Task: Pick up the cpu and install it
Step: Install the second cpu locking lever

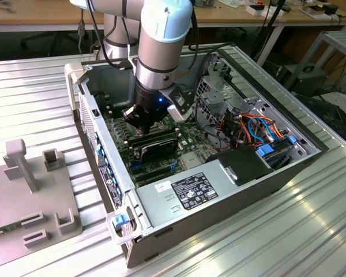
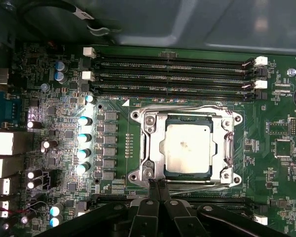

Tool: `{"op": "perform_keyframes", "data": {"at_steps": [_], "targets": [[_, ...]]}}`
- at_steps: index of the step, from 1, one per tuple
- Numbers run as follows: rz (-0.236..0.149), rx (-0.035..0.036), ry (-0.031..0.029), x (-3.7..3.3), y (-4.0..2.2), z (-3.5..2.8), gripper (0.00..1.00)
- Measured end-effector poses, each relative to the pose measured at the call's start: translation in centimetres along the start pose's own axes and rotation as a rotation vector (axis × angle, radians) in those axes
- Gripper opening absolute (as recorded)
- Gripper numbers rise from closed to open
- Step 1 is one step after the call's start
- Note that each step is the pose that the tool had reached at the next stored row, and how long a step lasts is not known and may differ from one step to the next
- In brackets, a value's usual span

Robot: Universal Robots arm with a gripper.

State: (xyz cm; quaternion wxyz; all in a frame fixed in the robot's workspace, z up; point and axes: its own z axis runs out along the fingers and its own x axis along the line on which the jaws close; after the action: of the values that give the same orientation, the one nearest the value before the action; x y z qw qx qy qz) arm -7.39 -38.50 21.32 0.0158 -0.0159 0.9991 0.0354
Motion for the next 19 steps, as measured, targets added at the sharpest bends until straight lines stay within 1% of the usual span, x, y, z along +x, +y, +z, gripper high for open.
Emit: {"op": "perform_keyframes", "data": {"at_steps": [15, 19], "targets": [[0.000, -0.0001, -0.0001, 0.58, 0.03, 0.24, 0.11], [0.000, -0.0001, -0.0001, 0.62, 0.04, 0.26, 0.11]]}}
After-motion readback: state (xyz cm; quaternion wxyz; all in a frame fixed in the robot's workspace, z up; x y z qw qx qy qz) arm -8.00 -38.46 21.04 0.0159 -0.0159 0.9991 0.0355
